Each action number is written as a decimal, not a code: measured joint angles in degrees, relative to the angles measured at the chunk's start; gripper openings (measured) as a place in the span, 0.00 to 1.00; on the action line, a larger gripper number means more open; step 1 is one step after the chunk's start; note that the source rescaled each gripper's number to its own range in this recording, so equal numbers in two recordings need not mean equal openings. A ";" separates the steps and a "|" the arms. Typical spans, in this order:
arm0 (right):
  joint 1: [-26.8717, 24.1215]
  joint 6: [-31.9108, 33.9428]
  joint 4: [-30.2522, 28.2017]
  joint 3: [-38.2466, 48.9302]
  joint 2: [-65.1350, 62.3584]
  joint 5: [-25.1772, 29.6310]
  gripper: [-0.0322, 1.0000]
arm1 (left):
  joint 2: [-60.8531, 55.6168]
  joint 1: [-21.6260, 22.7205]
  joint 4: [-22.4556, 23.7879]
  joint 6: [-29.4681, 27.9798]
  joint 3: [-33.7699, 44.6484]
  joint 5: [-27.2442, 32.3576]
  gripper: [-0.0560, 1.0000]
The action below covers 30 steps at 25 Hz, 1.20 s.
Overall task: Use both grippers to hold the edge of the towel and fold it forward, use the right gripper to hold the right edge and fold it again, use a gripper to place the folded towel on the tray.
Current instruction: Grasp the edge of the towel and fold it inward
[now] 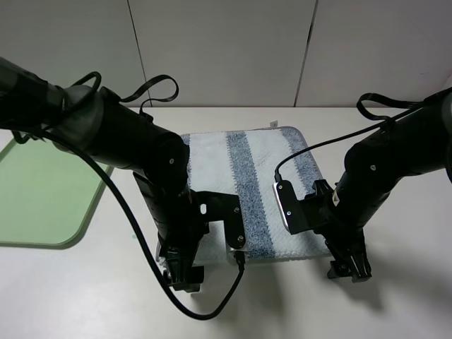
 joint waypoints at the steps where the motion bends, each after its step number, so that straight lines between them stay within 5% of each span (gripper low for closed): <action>1: 0.00 0.00 0.06 0.00 0.00 0.00 1.00 | -0.01 0.00 -0.05 -0.06 0.00 -0.39 0.90; 7: 0.00 0.00 0.22 0.00 0.00 -0.02 1.00 | 0.37 0.00 0.59 -0.22 0.00 -2.87 0.68; 9: 0.00 0.00 0.61 0.00 0.00 0.33 0.91 | 0.43 0.00 0.66 -0.22 0.00 -3.68 0.60; 16: 0.00 0.24 1.48 0.00 0.11 -4.13 0.23 | 0.43 0.00 0.41 -0.17 0.00 -4.25 0.19; 19: 0.00 0.24 1.25 0.00 0.29 -5.38 0.04 | 0.43 0.00 0.29 -0.17 0.00 -4.25 0.08; 30: 0.00 0.24 1.18 0.00 -0.10 -4.92 0.03 | 0.43 0.00 0.24 -0.17 0.00 -3.34 0.06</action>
